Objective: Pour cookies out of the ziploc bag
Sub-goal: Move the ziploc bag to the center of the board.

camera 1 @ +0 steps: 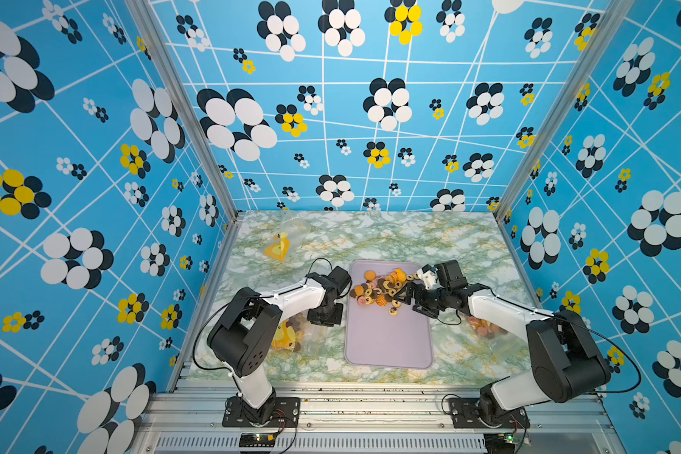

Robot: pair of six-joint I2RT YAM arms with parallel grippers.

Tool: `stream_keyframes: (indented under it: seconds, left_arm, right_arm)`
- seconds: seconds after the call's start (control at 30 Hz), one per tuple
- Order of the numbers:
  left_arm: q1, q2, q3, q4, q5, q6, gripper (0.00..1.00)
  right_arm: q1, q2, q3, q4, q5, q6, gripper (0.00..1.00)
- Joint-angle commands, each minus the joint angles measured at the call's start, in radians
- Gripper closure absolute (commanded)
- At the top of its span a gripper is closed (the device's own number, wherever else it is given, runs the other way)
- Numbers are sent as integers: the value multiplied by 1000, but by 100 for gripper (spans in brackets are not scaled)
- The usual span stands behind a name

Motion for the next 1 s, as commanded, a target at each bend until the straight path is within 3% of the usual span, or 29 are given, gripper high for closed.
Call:
stream_keyframes:
  seconds: [0.0,0.23,0.47,0.67,0.97]
  left_arm:
    - [15,4,-36,7,-8,-11,87]
    - [23,-27,-29,0,-10,8,100]
    - [31,-74,55,-63,53,43,100]
    - [25,-24,184,-118,215,31,100]
    - [-38,38,308,-135,285,-14,100]
  right_arm:
    - [-6,-25,-8,-26,-19,-14,1]
    - [-7,-21,-9,-23,-22,-14,1]
    - [-7,-15,-9,-15,-34,-12,1]
    - [-7,10,6,-2,-39,-10,1]
    - [-5,36,35,27,-50,31,1]
